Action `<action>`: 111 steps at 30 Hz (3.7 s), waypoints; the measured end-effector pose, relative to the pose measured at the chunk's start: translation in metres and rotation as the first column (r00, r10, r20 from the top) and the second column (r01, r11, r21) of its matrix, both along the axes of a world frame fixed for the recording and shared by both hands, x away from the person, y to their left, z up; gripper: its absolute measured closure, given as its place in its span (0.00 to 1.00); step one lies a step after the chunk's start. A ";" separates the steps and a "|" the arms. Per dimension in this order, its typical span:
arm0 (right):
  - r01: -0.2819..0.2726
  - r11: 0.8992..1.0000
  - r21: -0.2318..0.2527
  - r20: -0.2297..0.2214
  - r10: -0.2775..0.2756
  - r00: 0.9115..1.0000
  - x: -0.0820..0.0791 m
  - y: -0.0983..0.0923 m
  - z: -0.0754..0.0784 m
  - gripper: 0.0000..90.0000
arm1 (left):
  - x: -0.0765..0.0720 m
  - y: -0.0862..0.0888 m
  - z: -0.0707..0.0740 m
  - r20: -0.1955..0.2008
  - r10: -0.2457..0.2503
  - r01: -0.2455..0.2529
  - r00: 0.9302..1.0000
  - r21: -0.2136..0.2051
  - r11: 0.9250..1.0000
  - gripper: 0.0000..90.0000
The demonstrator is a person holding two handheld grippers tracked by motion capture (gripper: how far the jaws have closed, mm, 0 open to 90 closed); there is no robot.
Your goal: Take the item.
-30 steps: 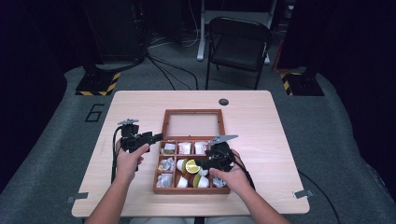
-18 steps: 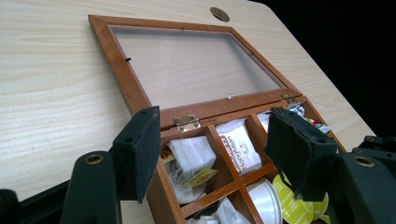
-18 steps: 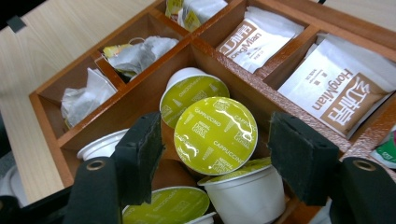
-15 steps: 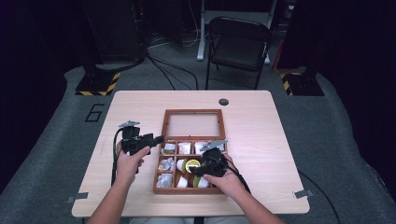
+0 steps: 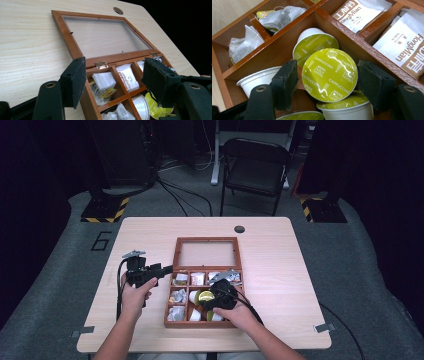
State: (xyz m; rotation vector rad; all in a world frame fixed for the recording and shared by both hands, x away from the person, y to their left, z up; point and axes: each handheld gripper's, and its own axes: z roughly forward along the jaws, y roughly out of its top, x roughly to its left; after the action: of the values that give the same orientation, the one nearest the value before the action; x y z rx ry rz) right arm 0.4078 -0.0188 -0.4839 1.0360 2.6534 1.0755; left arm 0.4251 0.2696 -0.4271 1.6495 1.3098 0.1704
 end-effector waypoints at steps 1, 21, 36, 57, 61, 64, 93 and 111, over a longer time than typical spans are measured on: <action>0.000 1.000 0.000 0.000 0.000 1.000 0.000 0.000 0.000 0.37 | 0.000 0.000 0.000 0.000 0.000 0.000 1.000 0.000 1.000 0.39; -0.021 0.996 -0.082 0.011 0.022 1.000 0.002 0.009 -0.003 0.41 | -0.001 0.001 -0.001 -0.010 0.007 -0.007 1.000 -0.017 1.000 0.39; -0.025 0.998 0.049 0.034 0.023 0.999 -0.007 -0.011 0.035 0.42 | -0.001 0.000 -0.001 -0.010 0.004 -0.004 1.000 -0.018 1.000 0.39; 0.362 0.929 0.076 0.064 -0.367 0.928 0.015 -0.164 0.041 0.42 | 0.001 -0.001 -0.004 -0.020 0.002 -0.002 1.000 -0.016 1.000 0.39; 0.424 0.904 0.046 0.065 -0.427 0.902 0.020 -0.183 0.031 0.42 | 0.001 -0.001 -0.004 -0.022 -0.001 0.000 1.000 -0.014 1.000 0.39; 0.476 0.879 0.013 0.078 -0.476 0.876 0.026 -0.197 0.021 0.42 | 0.001 0.000 -0.005 -0.018 -0.001 0.001 1.000 -0.009 1.000 0.39; 0.555 0.831 -0.036 0.024 -0.555 0.832 0.035 -0.214 -0.008 0.41 | 0.001 0.005 -0.005 -0.016 0.013 -0.014 1.000 -0.022 1.000 0.39; 0.584 0.812 0.013 0.067 -0.584 0.809 0.029 -0.217 0.005 0.33 | 0.002 0.004 -0.006 -0.020 0.010 -0.010 1.000 -0.017 1.000 0.39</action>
State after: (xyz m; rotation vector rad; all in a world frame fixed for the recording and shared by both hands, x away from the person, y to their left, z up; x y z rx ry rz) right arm 0.4368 -0.2353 -0.4789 1.6297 2.0386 0.9258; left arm 0.4271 0.2739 -0.4336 1.6341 1.3308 0.1489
